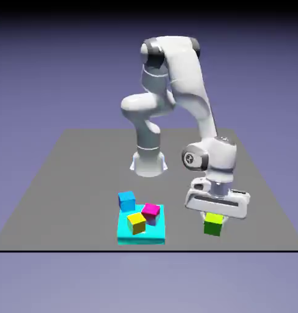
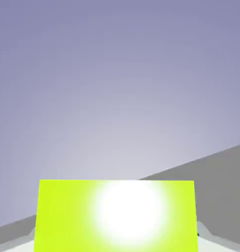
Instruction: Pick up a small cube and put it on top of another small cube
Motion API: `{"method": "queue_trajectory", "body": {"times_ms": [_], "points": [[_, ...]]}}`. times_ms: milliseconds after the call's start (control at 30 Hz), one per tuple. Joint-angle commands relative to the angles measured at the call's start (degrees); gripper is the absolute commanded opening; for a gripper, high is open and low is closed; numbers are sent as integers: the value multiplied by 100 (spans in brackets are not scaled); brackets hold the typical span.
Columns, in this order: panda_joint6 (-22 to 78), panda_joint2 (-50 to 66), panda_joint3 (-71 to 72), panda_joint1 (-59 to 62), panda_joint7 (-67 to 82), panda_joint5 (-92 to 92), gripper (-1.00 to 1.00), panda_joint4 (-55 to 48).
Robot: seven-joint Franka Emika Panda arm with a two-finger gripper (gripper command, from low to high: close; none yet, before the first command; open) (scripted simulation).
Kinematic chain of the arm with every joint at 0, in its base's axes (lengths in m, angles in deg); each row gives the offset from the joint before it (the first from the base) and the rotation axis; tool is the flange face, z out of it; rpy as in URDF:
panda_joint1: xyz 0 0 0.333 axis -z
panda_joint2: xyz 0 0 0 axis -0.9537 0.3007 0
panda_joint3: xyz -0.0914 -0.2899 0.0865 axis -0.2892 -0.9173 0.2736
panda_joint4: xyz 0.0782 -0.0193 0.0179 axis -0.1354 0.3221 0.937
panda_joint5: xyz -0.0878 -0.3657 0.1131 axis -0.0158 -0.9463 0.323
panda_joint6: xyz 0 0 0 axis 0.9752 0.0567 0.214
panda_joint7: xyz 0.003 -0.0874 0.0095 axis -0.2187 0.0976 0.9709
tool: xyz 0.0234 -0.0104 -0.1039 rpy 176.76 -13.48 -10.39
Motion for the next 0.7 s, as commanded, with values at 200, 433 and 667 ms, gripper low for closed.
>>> {"method": "queue_trajectory", "body": {"times_ms": [200,433,667], "points": [[114,-1321,628,1453,1440,992,-100,1048],[223,-2641,1257,2907,2878,1983,-100,2096],[332,-3961,1885,4361,4317,2974,-100,3144]]}}
